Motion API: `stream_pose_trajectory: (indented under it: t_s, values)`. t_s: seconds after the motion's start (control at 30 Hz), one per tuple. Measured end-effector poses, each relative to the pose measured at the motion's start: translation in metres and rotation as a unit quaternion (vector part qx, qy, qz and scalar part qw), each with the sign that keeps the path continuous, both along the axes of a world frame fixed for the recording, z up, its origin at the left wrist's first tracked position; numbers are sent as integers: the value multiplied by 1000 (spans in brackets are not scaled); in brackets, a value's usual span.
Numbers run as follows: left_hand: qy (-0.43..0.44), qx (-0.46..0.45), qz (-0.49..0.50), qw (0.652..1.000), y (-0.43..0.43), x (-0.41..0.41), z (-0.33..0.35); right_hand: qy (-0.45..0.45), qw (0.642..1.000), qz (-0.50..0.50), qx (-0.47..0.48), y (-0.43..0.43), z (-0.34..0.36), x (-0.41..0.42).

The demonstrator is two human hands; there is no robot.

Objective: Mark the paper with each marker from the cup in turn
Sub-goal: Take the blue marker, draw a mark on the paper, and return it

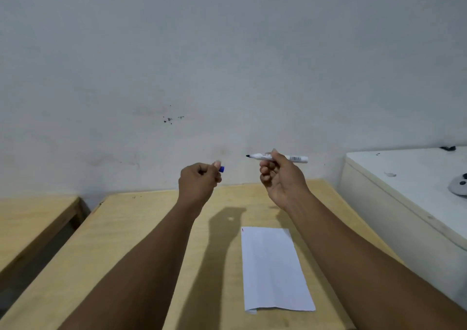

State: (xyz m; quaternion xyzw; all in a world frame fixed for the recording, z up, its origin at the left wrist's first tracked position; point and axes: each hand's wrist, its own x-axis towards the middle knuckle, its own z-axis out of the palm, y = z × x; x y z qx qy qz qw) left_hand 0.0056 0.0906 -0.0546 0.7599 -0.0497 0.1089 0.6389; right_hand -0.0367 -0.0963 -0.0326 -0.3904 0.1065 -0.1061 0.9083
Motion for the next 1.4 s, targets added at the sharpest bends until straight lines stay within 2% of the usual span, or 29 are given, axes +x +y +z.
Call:
stream_pose_trajectory:
  t_s: [0.1,0.17,0.23,0.3,0.43,0.53,0.7,0.77,1.0,1.1,1.17,1.27,1.33,1.4]
  values:
    - [20,172,-41,984,28,-7,-40,29,989,-10,-145,-8,-24,-9]
    - [37,272,-93,957,32,-11,-65,72,964,-15,-257,-9,-48,-16]
    - [49,332,-122,934,28,-15,-84,93,940,-11,-329,-7,-72,-20]
    - [51,339,-120,932,23,-20,-98,103,928,4,-357,-3,-92,-21]
    - [12,351,-105,930,17,-23,-115,129,925,47,-355,3,-114,-17]
    - [36,340,-117,932,15,-20,-113,129,905,29,-404,4,-126,-12]
    - [48,443,-118,887,7,-21,-109,133,881,16,-454,7,-134,-12]
    - [54,458,-122,879,5,-19,-109,135,874,15,-468,7,-135,-11]
    - [72,456,-128,878,5,-16,-107,112,869,29,-481,7,-136,-13]
    - [94,441,-138,882,5,-14,-105,124,882,30,-454,6,-132,-13]
    - [121,392,-157,898,10,-11,-100,123,911,26,-394,1,-125,-12]
    - [128,321,-173,922,23,-4,-96,144,962,-23,-231,-9,-113,-9]
    - [109,269,-166,942,27,3,-89,158,978,-48,-131,-18,-105,-8]
    - [101,170,-156,968,22,9,-76,137,986,-33,-87,-28,-94,-6]
